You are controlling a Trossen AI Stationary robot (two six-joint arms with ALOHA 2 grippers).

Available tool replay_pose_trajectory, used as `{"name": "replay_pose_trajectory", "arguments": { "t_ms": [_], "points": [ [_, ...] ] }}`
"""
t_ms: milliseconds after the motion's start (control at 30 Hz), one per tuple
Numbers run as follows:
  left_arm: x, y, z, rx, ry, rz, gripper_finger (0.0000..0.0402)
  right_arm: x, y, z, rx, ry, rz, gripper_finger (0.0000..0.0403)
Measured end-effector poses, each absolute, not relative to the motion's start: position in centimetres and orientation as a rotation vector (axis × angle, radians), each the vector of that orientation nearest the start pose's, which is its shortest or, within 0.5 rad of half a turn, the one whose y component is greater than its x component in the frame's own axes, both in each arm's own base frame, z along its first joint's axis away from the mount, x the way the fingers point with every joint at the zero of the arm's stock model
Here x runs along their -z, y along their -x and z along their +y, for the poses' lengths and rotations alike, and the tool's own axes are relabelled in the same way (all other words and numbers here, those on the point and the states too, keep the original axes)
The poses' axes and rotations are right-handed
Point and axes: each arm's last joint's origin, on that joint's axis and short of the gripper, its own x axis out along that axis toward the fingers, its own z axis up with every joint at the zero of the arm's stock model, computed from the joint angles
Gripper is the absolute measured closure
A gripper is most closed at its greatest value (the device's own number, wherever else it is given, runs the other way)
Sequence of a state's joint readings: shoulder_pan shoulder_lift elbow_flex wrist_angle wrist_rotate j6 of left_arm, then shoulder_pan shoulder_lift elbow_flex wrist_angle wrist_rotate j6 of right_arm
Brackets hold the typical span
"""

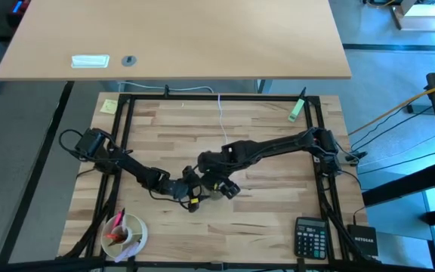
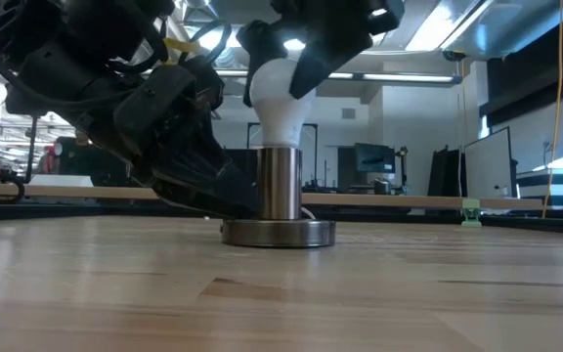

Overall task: Screw lightbulb
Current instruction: Remove the white lightbulb from the silver lamp

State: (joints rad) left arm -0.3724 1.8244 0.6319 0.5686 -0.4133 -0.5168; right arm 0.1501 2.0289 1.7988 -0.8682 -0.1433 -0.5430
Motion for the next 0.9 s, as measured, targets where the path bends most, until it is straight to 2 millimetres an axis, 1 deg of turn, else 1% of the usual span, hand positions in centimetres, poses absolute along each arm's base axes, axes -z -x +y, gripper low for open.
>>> {"name": "replay_pose_trajectory", "arguments": {
  "t_ms": [167, 267, 333, 433, 567, 667, 767, 900],
  "points": [
    [-9.8, -29.2, -10.1, -0.183, 0.266, 0.549, 0.0098, -25.9, -42.9, 6.7, -0.457, 0.506, 1.016, 0.0044],
    [-9.8, -29.2, -10.1, -0.183, 0.265, 0.55, 0.0098, -26.7, -43.0, 6.7, -0.439, 0.515, 1.013, 0.004],
    [-9.8, -29.2, -10.1, -0.184, 0.265, 0.55, 0.0098, -27.6, -43.1, 6.7, -0.427, 0.507, 0.994, 0.0039],
    [-9.8, -29.2, -10.1, -0.183, 0.266, 0.551, 0.0098, -29.2, -43.1, 6.7, -0.399, 0.47, 0.976, 0.0039],
    [-9.8, -29.2, -10.1, -0.183, 0.269, 0.55, 0.0098, -31.2, -42.7, 6.6, -0.37, 0.41, 0.99, 0.0038],
    [-9.8, -29.2, -10.1, -0.183, 0.268, 0.551, 0.0098, -32.4, -42.3, 6.5, -0.344, 0.359, 1.014, 0.0038],
    [-9.8, -29.2, -10.1, -0.182, 0.266, 0.551, 0.0098, -33.1, -41.8, 6.5, -0.315, 0.302, 1.05, 0.0038],
    [-9.8, -29.2, -10.1, -0.183, 0.268, 0.551, 0.0098, -33.0, -41.1, 6.6, -0.267, 0.202, 1.134, 0.0038]
  ]
}}
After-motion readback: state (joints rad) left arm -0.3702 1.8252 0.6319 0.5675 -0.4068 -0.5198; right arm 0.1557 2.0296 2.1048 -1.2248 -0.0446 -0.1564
